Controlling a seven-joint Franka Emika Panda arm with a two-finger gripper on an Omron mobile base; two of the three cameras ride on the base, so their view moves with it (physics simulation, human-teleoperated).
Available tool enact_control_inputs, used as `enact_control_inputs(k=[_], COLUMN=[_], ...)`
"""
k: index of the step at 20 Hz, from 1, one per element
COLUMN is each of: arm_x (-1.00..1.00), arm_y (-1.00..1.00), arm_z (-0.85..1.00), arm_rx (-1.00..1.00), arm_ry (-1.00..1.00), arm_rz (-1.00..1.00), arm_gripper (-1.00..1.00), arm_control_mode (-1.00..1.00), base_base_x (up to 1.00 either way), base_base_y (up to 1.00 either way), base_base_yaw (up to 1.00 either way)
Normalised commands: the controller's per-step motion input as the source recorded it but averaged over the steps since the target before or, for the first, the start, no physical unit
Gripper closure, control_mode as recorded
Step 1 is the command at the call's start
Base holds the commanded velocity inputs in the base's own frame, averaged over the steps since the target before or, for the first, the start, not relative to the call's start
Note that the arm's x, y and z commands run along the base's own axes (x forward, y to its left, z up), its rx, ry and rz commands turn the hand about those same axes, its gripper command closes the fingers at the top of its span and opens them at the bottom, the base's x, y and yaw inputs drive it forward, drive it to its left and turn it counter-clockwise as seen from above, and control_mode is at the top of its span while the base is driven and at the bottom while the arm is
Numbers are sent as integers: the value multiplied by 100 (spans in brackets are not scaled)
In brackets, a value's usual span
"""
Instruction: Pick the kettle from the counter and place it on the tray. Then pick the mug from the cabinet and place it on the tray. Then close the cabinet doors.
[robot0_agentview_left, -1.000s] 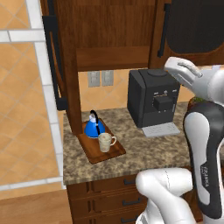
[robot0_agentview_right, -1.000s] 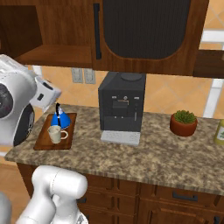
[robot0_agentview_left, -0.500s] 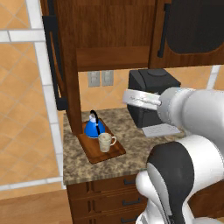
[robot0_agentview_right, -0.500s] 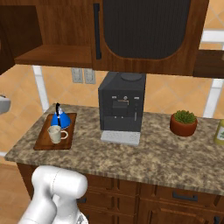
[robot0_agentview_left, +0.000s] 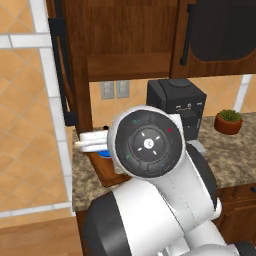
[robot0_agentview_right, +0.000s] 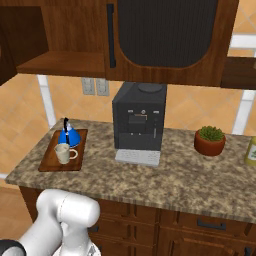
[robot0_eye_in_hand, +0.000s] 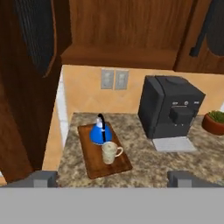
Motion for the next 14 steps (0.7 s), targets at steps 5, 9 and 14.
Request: enact_control_inputs(k=[5,9,14], arm_x=[0,5,18], arm_y=[92,96,90], arm_z=[-36,-41,-3], arm_rx=[-28,-33,-42], arm_ry=[-25,-22,1], arm_rz=[0,0,0], arm_gripper=[-100,-100,-100], arm_control_mode=[-100,-100,-100], base_base_x=[0,0,0], base_base_y=[0,0,0], base_base_yaw=[0,0,0])
